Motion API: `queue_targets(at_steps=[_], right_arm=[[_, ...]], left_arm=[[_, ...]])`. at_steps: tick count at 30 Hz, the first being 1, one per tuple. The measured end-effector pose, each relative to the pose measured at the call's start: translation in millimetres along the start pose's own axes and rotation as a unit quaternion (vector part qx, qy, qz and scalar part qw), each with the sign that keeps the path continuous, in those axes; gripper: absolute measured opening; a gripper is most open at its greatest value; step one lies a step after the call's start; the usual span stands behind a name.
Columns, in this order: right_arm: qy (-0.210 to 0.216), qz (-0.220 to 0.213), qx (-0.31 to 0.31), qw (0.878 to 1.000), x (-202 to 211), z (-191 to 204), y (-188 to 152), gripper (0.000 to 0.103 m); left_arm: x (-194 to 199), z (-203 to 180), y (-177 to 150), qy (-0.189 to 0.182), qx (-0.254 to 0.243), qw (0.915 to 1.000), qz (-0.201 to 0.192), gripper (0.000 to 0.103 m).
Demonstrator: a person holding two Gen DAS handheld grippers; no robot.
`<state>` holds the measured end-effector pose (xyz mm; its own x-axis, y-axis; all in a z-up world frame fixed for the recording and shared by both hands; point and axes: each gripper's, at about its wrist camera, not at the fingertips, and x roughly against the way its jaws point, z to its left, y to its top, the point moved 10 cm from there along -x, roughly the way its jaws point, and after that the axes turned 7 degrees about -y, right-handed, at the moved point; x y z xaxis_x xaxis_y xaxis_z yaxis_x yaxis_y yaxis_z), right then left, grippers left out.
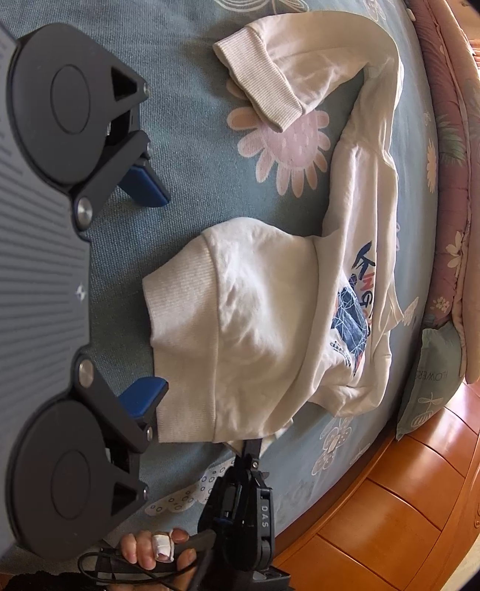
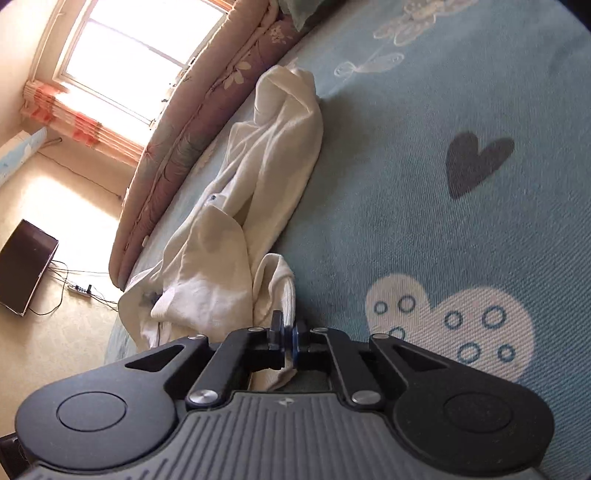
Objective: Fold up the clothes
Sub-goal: 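Lay the sleeve flat and release it from the right gripper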
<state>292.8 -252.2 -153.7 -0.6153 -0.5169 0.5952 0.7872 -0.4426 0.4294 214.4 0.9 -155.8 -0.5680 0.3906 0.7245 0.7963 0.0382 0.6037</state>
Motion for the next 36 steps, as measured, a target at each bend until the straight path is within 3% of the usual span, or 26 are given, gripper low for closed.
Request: queue_targets(at_steps=[7,17,22,29,33,36], right_arm=[[-0.061,-0.059,0.047,0.995,55.2,-17.7,45.5,0.007],[-0.17,-0.12,0.021,0.978,125.5,-99.2,117.6,0.007],[-0.204,-0.145,-0.01,0.968,153.8,-136.2,146.7,0.007],[-0.243,-0.19,-0.065,0.949,206.1,-186.2,188.2,0.007],[-0.271,-0.221,-0.123,0.929,232.4,-221.9,205.8,0.008],[-0.293,-0.222,-0.148,0.918,235.8,-236.7,204.5,0.011]], left_arm=[[3.5,-4.3,4.7,-0.003,-0.001,1.0,-0.005,0.098],[0.8,-17.3,8.2,-0.009,-0.016,0.9998,-0.002,0.098],[0.6,-14.9,8.5,-0.003,-0.015,0.9999,0.001,0.098],[0.2,-13.9,11.4,0.001,-0.017,0.9999,0.001,0.098],[0.2,-18.4,13.5,-0.001,-0.022,0.9998,0.0,0.098],[0.6,-21.8,14.5,-0.004,-0.025,0.9997,-0.001,0.098]])
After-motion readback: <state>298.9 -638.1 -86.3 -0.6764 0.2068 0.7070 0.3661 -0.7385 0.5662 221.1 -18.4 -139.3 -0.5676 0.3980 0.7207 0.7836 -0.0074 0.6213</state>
